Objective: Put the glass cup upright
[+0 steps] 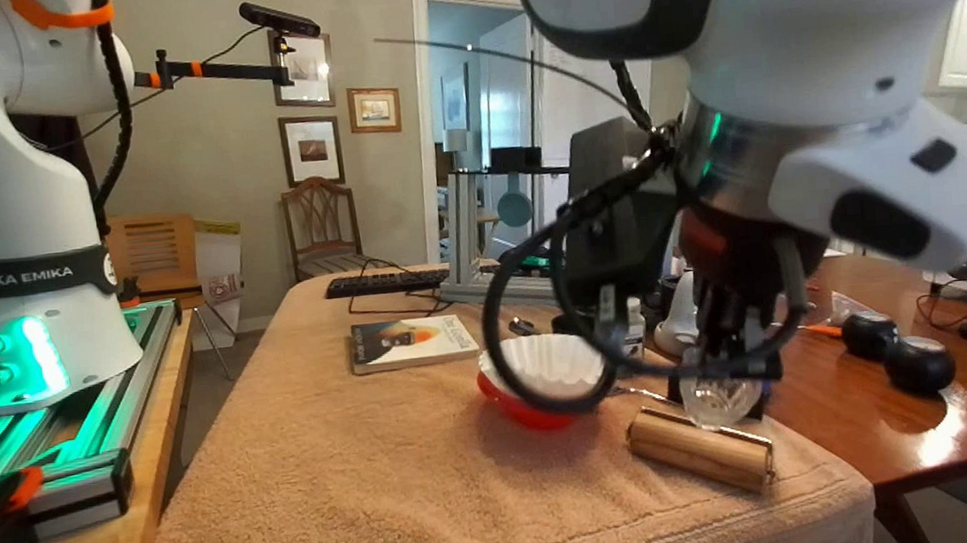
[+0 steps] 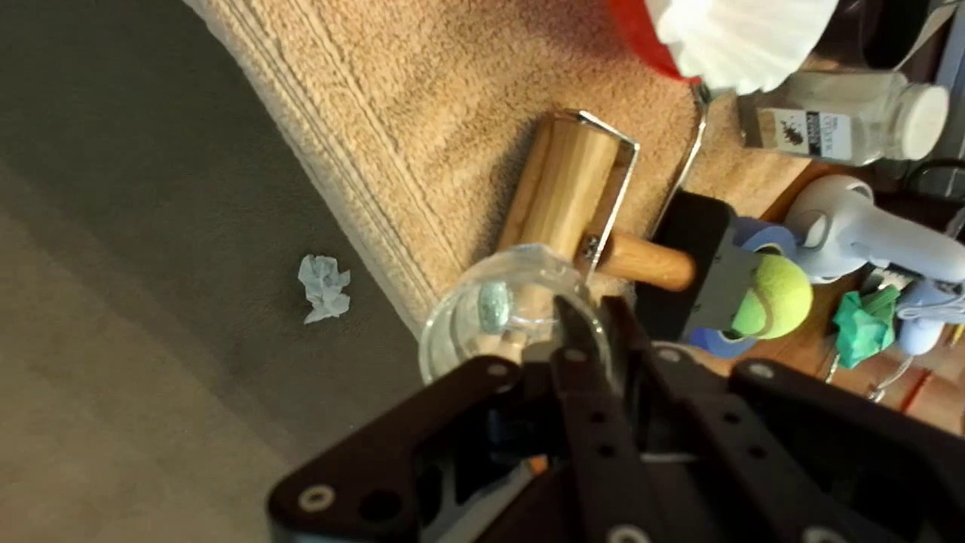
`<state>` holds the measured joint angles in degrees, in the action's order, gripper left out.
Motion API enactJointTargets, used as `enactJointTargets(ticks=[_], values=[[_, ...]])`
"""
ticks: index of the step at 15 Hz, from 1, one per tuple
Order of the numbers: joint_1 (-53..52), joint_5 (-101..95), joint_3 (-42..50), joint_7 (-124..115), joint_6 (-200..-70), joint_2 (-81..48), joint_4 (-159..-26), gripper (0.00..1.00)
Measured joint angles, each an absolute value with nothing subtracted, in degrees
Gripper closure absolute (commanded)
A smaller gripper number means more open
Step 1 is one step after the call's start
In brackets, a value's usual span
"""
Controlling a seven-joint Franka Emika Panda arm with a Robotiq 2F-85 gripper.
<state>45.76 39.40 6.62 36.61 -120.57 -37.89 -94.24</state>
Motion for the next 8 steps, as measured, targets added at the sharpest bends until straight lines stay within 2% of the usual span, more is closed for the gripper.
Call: enactJointTargets(ticks=[5,6,8], values=[[38.7,33.3,5.1,39.2,-126.6,-32.1,-97.9,0.98],[36.7,31.7,4.9,39.1,-129.2,-32.0,-98.5,0.91],[35.1,31.4,4.7,38.4,-130.0,-32.2,-98.7,0.91]])
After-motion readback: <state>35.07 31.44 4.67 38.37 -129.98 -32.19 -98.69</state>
